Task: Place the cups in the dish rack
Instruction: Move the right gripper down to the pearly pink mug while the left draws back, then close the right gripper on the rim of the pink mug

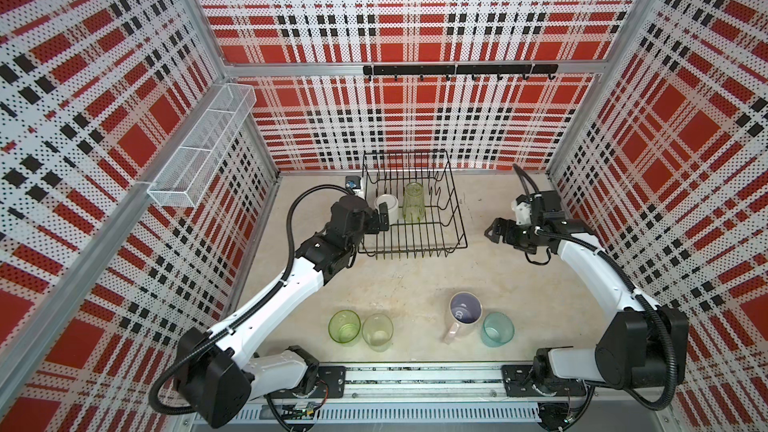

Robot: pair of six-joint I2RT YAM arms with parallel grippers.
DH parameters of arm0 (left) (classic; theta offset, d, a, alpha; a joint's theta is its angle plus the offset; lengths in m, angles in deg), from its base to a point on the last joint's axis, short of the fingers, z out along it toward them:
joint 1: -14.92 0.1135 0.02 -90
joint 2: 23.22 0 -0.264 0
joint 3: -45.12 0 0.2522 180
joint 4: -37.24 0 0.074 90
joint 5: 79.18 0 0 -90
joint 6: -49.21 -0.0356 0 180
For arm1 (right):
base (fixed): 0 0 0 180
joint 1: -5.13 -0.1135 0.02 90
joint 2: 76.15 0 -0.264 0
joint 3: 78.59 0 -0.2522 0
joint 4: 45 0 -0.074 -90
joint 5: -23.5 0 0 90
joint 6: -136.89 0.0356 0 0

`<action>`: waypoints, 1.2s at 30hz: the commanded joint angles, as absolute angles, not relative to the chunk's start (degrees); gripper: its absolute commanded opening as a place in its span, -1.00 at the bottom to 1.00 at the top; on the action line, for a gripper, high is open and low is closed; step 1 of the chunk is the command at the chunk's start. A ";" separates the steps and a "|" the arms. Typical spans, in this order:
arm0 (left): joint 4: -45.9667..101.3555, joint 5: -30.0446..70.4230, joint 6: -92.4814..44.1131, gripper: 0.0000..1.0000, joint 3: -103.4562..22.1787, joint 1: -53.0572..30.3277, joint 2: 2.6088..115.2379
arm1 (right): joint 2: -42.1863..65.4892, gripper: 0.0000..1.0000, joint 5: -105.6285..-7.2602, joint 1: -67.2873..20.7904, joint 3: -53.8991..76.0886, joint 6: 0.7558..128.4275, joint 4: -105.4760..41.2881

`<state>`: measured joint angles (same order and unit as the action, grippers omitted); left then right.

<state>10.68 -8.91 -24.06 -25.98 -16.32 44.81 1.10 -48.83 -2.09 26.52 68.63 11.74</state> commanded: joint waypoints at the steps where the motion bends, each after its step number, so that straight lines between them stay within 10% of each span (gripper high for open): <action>1: 13.85 -8.78 -21.20 1.00 -22.80 -15.21 41.35 | -2.40 0.85 -50.43 -9.73 28.65 68.92 20.57; 26: 18.64 0.74 -13.71 0.98 -14.88 -8.37 35.05 | -2.42 0.92 -56.39 -30.81 35.35 76.43 25.67; 36: 15.93 -0.72 -15.73 0.96 -17.29 -7.48 34.98 | -1.19 -0.29 -56.96 -30.81 34.83 75.46 23.79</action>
